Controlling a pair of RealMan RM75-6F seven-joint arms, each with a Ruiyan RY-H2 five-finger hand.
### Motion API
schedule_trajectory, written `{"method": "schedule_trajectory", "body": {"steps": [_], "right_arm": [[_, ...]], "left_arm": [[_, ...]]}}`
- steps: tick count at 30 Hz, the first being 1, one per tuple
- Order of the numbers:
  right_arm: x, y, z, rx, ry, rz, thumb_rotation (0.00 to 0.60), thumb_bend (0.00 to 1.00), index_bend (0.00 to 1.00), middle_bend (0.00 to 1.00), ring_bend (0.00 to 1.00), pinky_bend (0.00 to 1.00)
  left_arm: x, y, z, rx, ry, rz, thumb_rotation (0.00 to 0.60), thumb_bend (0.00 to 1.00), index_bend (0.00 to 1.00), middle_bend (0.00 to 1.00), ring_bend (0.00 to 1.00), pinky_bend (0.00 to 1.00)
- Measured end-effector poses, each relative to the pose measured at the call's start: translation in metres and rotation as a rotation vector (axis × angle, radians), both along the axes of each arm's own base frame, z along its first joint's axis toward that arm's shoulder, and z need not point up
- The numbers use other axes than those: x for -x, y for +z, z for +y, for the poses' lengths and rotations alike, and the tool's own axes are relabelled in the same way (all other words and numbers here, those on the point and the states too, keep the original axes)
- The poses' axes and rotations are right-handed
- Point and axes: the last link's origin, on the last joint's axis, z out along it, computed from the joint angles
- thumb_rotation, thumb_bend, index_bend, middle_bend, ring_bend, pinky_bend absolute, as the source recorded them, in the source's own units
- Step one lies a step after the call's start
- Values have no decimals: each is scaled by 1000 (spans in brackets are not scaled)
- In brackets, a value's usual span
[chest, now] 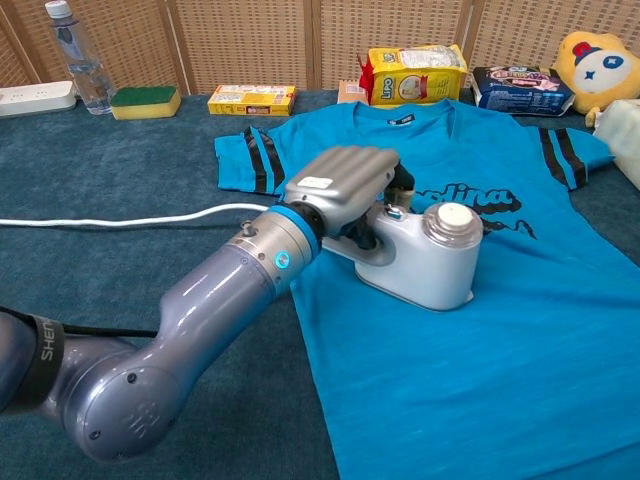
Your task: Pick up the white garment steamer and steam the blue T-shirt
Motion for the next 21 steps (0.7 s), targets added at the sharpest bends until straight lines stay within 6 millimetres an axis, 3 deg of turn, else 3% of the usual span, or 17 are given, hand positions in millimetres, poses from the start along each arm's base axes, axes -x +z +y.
{"method": "schedule_trajectory", "body": {"steps": [10, 21], "right_arm": [[2, 1, 0, -1, -8, 2, 600, 423, 656, 579, 621, 781], [0, -3, -2, -9, -5, 5, 600, 423, 656, 580, 622, 781]], "left_arm": [[-8, -7, -11, 16, -63, -5, 600, 396, 696, 749, 670, 753], [18, 8, 9, -41, -41, 12, 600, 392, 696, 749, 670, 753]]}}
